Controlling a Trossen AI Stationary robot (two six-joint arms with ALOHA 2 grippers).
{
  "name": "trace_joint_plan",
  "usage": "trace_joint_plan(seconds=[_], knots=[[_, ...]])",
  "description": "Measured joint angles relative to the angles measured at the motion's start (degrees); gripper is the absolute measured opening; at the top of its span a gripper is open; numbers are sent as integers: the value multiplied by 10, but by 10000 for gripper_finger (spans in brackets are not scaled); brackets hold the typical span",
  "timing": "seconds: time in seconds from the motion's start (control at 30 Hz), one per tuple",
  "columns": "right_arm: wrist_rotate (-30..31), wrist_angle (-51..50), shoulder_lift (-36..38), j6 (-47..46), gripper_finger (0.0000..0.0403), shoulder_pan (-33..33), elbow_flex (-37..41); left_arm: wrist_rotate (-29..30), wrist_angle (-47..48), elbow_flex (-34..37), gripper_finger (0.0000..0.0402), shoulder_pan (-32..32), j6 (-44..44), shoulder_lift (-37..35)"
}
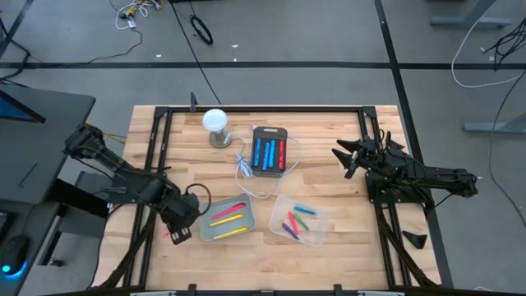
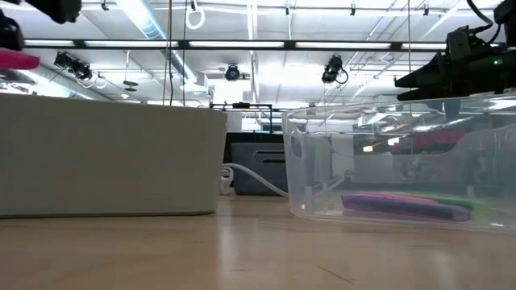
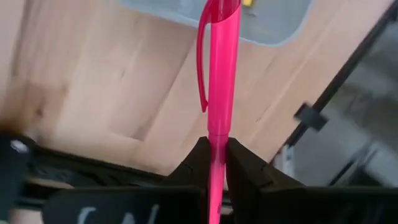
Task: Pick & Place Markers
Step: Put the pink highlighter pen into the gray bin
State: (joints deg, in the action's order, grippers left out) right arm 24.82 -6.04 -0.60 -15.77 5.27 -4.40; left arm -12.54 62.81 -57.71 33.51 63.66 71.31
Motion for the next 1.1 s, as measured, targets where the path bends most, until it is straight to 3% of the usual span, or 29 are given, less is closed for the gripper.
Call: trace_joint_plan(seconds=[0.13, 0.23, 0.43, 1.1], knots=[[0, 0, 0, 0, 231, 0, 0, -7, 8, -10, 32, -19, -130, 16], [0, 0, 0, 0, 231, 0, 0, -3, 18, -12, 30, -29, -181, 29], [0, 0, 0, 0, 231, 0, 0, -5, 25, -35, 30, -55, -226, 70], [0, 0, 0, 0, 231, 0, 0, 9, 30, -243, 30, -178, -334, 253]])
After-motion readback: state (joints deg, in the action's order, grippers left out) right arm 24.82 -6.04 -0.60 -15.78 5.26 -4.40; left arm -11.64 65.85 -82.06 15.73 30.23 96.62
